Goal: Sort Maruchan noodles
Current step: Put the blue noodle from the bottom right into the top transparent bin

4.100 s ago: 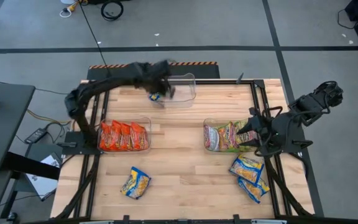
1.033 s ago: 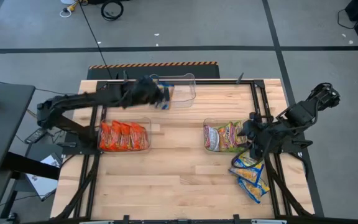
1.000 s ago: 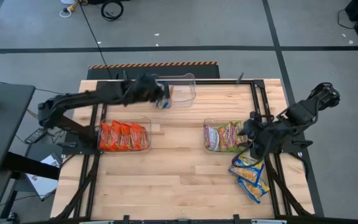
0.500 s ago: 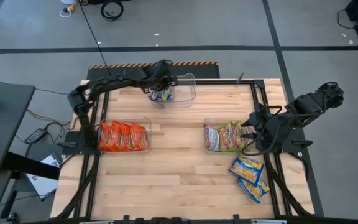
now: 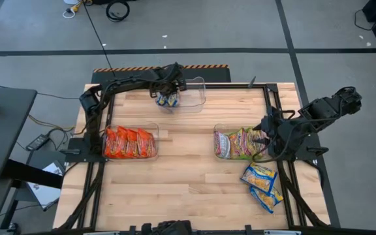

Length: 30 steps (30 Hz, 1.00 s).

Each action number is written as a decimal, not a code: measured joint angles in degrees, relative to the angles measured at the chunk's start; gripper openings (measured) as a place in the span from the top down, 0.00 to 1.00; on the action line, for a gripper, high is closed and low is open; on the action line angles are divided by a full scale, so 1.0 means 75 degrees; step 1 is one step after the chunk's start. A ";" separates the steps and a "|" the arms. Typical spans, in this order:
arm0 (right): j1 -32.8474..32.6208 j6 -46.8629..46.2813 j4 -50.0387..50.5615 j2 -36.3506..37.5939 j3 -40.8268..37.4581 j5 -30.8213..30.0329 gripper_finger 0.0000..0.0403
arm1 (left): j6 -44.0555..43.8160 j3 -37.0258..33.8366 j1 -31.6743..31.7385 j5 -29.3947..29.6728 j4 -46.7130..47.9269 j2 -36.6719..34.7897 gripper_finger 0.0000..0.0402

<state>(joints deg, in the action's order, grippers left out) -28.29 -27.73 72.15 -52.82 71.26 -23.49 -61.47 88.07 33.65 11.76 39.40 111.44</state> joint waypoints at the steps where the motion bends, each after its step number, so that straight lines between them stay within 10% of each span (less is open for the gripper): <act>1: 0.0000 0.0107 0.0043 0.0000 0.0000 0.0075 0.44 | 0.0048 0.0000 0.0004 0.0004 0.0005 0.0000 0.89; 20: -0.0184 0.0477 0.0295 -0.0205 -0.0170 0.1111 0.43 | 0.1823 0.1112 -0.0211 -0.0095 0.0689 -0.0507 0.59; 30: -0.1282 -0.0841 -0.0049 -0.2146 -0.0618 0.3278 0.46 | 0.4089 0.1300 -0.2296 0.0461 0.1360 -0.2104 0.59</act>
<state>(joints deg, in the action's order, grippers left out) -37.91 -34.03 71.78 -68.92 66.63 1.09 -30.80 97.82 16.43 15.22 49.60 95.66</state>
